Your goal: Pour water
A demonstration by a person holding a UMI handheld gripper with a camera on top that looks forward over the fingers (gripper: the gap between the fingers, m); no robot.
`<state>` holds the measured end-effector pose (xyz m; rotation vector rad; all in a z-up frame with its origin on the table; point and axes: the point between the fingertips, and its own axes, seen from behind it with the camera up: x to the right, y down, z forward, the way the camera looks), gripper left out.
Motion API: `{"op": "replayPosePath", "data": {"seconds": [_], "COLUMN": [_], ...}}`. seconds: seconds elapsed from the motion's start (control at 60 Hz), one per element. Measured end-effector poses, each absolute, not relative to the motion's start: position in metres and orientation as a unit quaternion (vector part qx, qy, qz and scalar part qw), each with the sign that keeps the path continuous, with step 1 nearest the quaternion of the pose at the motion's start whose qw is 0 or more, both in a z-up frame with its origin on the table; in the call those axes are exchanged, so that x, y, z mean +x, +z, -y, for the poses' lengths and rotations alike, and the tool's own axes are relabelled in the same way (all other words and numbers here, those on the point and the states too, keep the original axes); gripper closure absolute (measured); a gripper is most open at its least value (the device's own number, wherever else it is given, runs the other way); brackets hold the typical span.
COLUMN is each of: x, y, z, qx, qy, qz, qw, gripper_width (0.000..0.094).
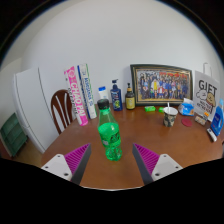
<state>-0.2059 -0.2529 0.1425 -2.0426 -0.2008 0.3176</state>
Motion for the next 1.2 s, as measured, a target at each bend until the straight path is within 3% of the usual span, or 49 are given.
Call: {"op": "replayPosePath", "data": {"seconds": [0.35, 0.417, 0.533, 0.717, 0.817, 0.933, 1.2], "x": [-0.237, -0.241, -0.242, -0.244, -0.241, -0.246, -0.242], "y": [0.096, 0.090, 0.084, 0.085, 0.096, 0.118, 0.217], "z": [0.155, 0.148, 0.141, 0.140, 0.138, 0.126, 0.059], "qx": [-0.825, -0.820, -0.816, -0.810, -0.806, -0.799, -0.750], "qy": [0.040, 0.040, 0.024, 0.024, 0.013, 0.027, 0.192], "qz": [0.052, 0.052, 0.057, 0.059, 0.051, 0.040, -0.101], "qw": [0.561, 0.569, 0.575, 0.583, 0.590, 0.599, 0.625], "gripper_width": [0.0099, 0.0171, 0.0374, 0.0559, 0.0625, 0.0626, 0.0625]}}
